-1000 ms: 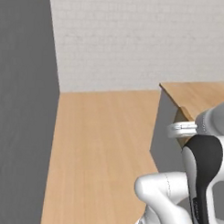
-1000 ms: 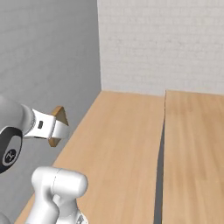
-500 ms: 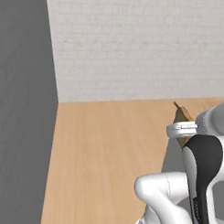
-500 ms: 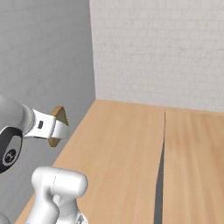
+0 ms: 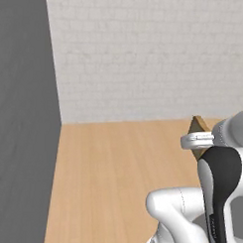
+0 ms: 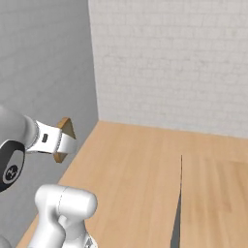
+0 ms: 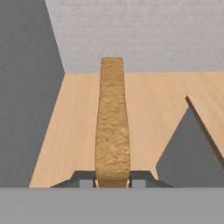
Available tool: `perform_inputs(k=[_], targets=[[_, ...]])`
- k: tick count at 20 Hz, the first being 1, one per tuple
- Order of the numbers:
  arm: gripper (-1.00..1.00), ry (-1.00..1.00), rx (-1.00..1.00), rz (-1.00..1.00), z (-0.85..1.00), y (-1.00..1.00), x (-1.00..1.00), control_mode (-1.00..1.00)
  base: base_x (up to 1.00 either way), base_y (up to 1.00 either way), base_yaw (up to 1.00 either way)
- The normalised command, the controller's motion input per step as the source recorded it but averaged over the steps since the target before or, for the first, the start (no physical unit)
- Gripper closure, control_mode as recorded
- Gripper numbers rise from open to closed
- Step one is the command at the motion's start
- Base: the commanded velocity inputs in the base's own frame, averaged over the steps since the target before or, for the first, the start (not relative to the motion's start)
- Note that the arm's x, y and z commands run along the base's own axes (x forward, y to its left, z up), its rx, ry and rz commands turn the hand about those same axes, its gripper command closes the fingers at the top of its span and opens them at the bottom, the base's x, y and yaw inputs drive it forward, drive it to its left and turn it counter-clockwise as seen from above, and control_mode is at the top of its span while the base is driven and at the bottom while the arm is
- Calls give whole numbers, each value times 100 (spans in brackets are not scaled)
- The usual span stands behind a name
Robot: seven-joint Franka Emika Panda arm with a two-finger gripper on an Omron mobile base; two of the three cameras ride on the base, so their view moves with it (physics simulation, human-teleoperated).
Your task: Start the toaster. Once the lever pops up, take the bread to the plate on the dining counter.
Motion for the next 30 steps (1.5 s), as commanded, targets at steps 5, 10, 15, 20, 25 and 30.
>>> perform_inputs(k=[5, 10, 15, 20, 25, 30], targets=[[100, 0, 0, 0, 0, 0, 0, 100, 100, 0, 0], [100, 0, 0, 0, 0, 0, 0, 100, 100, -2, -2], [100, 0, 0, 0, 0, 0, 0, 100, 100, -3, -21], [100, 0, 0, 0, 0, 0, 0, 100, 100, -7, -33], [100, 0, 0, 0, 0, 0, 0, 100, 89, 0, -47], [100, 0, 0, 0, 0, 0, 0, 100, 49, 0, -65]])
